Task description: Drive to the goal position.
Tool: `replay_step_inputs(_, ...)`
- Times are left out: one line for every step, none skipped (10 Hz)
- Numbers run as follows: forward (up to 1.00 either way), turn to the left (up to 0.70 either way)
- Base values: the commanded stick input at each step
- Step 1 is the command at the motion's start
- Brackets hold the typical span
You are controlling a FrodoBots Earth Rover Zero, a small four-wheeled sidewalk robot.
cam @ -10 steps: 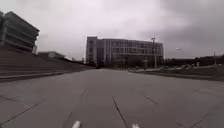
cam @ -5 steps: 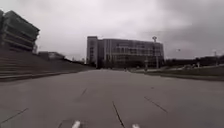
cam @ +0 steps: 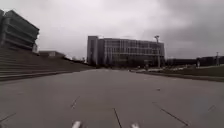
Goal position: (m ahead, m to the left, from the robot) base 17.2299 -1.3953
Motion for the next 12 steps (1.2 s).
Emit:
replay_step_inputs(0.7, 0.0)
replay_step_inputs(0.7, 0.0)
replay_step_inputs(0.7, 0.0)
replay_step_inputs(0.7, 0.0)
replay_step_inputs(0.7, 0.0)
replay_step_inputs(0.7, 0.0)
replay_step_inputs(0.7, 0.0)
replay_step_inputs(0.7, 0.0)
replay_step_inputs(0.7, 0.0)
replay_step_inputs(0.7, 0.0)
replay_step_inputs(0.7, 0.0)
replay_step_inputs(0.7, 0.0)
